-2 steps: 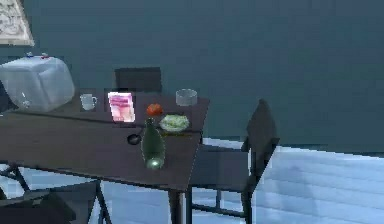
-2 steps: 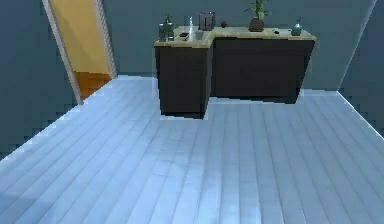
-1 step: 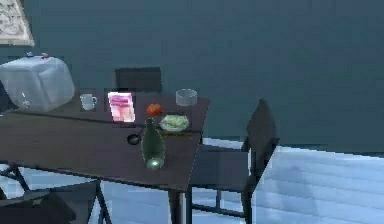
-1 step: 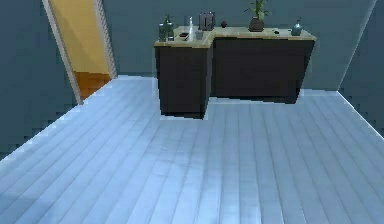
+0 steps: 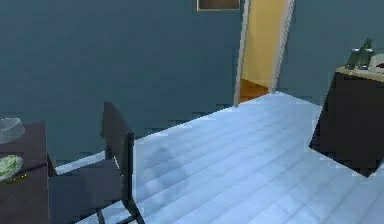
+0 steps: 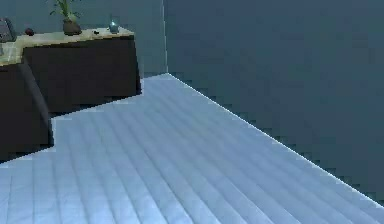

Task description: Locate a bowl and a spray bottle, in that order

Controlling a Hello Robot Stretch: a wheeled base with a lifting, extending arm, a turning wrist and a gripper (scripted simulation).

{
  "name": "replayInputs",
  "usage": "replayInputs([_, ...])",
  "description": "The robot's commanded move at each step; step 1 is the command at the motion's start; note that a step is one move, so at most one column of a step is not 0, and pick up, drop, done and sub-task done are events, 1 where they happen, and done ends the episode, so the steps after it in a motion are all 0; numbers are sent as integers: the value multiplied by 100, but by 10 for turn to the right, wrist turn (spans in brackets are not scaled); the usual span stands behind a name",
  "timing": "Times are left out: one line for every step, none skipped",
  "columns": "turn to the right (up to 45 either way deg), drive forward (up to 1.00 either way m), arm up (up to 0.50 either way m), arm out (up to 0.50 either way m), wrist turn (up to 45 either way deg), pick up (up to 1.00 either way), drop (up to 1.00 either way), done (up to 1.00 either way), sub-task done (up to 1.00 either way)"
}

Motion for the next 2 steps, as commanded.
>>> replayInputs([450, 0, 0, 0, 0, 0, 0, 0, 0])
replayInputs([90, 0, 0, 0, 0, 0, 0, 0, 0])
